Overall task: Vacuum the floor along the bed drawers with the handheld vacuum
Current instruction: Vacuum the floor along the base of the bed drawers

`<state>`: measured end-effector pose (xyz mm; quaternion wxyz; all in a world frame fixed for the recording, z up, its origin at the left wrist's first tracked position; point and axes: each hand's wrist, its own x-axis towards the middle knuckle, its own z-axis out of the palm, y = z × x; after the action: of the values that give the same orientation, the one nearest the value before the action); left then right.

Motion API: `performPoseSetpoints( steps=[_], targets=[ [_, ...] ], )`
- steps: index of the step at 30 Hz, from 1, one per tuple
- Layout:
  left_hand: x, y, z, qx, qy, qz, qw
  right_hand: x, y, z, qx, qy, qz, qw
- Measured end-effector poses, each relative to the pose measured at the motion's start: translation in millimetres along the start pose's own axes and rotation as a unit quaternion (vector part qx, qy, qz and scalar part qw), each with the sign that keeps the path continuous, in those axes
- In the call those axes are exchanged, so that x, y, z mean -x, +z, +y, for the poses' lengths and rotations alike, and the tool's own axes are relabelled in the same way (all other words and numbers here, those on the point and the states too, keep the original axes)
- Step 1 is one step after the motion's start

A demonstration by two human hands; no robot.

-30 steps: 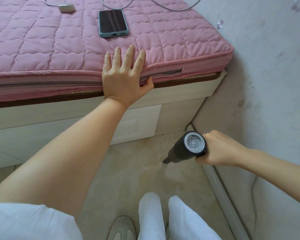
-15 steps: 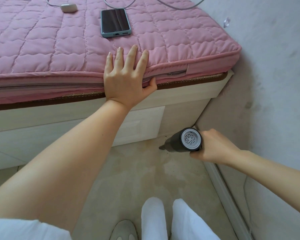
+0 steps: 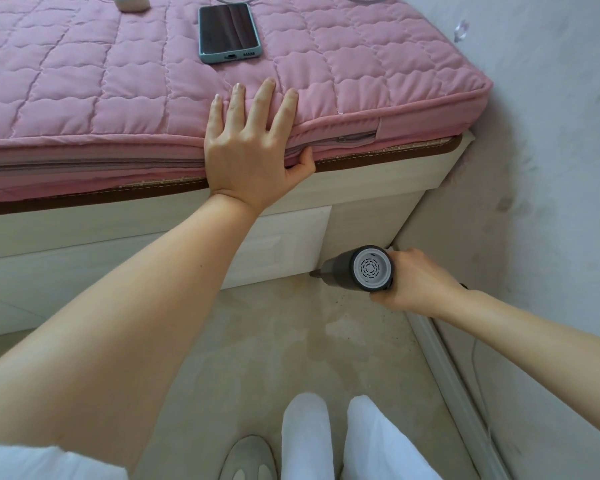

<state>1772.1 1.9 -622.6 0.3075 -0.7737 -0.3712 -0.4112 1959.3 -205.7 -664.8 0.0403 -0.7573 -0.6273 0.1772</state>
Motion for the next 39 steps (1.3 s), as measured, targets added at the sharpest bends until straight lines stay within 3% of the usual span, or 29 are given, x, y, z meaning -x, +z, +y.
performPoseSetpoints(
  steps=[21, 29, 32, 39],
  targets=[
    [-0.1, -2.3, 0.6, 0.005, -0.006, -0.01, 1.0, 41.6, -34.4, -11.1, 0.087, -0.018, -0.077, 0.993],
    [0.9, -1.8, 0.0, 0.01, -0.006, -0.014, 1.0, 46.3, -13.3, 4.2, -0.116, 0.078, -0.01, 0.99],
    [1.4, -1.4, -0.1, 0.009, -0.005, -0.014, 1.0, 44.2, -3.2, 6.8, -0.141, 0.104, 0.032, 0.984],
    [1.0, -1.8, -0.6, 0.012, -0.006, -0.009, 1.0, 39.3, 25.1, 5.6, -0.263, 0.181, 0.102, 0.942]
  ],
)
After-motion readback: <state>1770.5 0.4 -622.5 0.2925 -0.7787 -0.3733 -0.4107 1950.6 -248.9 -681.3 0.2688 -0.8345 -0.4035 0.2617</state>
